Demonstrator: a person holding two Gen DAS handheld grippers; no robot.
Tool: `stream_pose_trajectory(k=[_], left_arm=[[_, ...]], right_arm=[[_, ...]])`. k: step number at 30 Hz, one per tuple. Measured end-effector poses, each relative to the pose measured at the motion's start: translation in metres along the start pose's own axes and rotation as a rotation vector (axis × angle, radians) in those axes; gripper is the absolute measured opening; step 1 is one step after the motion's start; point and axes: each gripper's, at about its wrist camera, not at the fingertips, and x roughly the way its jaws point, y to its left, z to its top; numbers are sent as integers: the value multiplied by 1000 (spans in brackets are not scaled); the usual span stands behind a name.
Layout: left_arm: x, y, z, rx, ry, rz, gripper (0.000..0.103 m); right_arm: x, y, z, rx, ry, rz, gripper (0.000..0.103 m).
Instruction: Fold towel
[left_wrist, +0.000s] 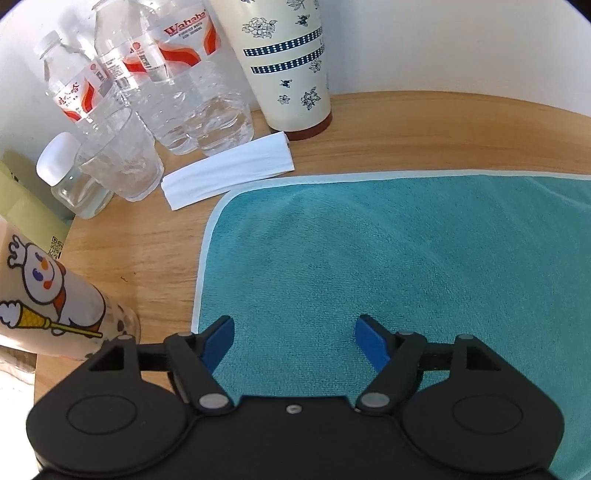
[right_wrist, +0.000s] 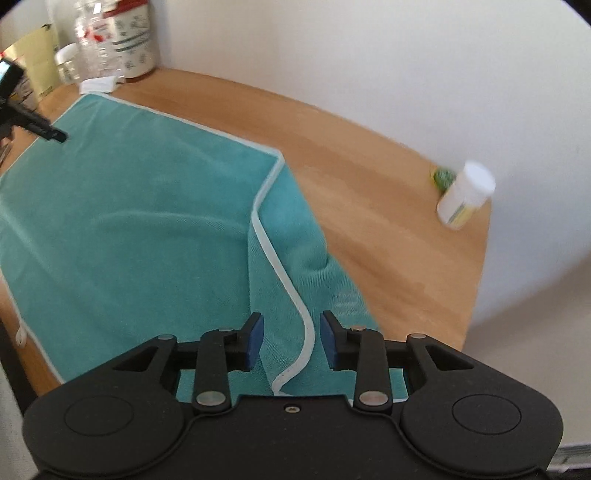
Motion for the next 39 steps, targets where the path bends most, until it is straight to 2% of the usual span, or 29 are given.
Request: stream_pose_trajectory(k=[4, 5, 6, 7, 9, 14, 20, 22, 24, 27, 29, 31, 35, 37, 39], left_arm=[[1, 2, 0, -8, 6, -15, 75], [1, 3, -1, -7, 2, -20, 75], [2, 4, -2, -10, -1, -25, 75], [2, 4, -2, -18, -1, -28, 75], [2, 5, -3, -29, 0, -30, 75], [2, 4, -4, -41, 3, -28, 75], [2, 2, -3, -39, 9, -8, 77], [2, 2, -4, -37, 9, -3, 77], [1, 0, -5, -37, 2, 13, 80], [3, -1, -5, -30, 2, 36, 84], [3, 0, -3, -32, 10, 37, 84], [4, 1, -3, -30, 15, 36, 85], [5, -2, 1, 28, 15, 51, 84], [3, -4, 3, 61, -34, 85, 84], [3, -2, 7, 53, -57, 66, 84]], right_arm=[[16, -6, -8, 66, 36, 4, 37], [16, -5, -11, 68, 19, 7, 34], [15, -3, -11, 59, 13, -3, 21], [13, 0, -10, 50, 10, -15, 13], [9, 5, -10, 28, 2, -42, 7], [-8, 4, 2, 27, -56, -97, 3], [-11, -30, 32, 14, -118, -290, 3], [2, -58, 45, 40, -111, -391, 3], [16, -78, 49, 56, -93, -447, 3], [33, -96, 49, 110, -76, -459, 4], [41, -101, 49, 114, -77, -503, 5], [42, -107, 47, 143, -94, -490, 15], [18, -103, 44, 167, -153, -456, 17], [5, -91, 34, 176, -106, -328, 17], [4, -80, 25, 171, -85, -262, 18]])
